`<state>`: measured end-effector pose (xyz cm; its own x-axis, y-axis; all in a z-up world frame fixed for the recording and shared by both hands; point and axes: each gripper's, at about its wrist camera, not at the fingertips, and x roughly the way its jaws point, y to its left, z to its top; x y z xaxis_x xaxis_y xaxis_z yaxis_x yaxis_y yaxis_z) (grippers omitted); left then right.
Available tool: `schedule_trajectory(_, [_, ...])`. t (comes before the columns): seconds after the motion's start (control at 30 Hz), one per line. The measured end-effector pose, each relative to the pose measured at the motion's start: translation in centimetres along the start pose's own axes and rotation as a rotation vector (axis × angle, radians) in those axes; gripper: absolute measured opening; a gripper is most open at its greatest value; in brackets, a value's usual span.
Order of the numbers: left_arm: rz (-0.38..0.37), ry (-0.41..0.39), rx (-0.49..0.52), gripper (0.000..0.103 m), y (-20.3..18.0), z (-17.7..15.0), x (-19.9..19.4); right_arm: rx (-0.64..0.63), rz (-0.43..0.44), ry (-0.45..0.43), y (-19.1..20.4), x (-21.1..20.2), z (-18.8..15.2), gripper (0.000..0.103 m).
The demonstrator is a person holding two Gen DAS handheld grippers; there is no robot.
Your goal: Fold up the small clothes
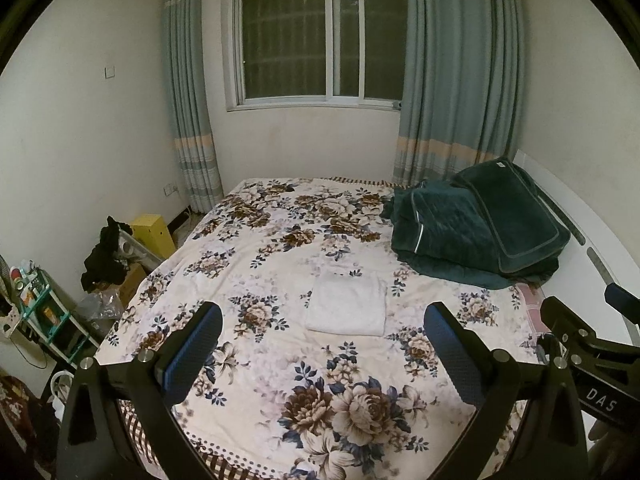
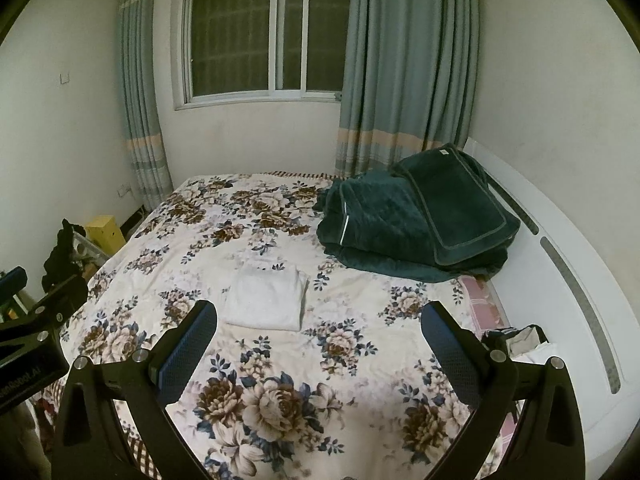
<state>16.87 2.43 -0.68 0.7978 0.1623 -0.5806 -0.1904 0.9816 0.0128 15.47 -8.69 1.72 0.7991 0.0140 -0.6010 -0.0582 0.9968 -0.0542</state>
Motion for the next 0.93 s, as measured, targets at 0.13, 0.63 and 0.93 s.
schedule_trajectory(0.13, [-0.001, 0.001, 0.002, 0.103, -0.02, 0.06, 0.11, -0.002, -0.002, -0.002, 0.04, -0.04, -0.07, 0.103])
schedule_trajectory(0.63, [0.0, -0.001, 0.004, 0.103, -0.01, 0.18, 0.13, -0.002, 0.001, -0.003, -0.04, 0.12, -0.09, 0.103])
schedule_trajectory(0.93, [0.011, -0.009, 0.01, 0.103, 0.28, 0.28, -0.13, -0.001, 0.004, -0.001, -0.08, 0.23, -0.03, 0.103])
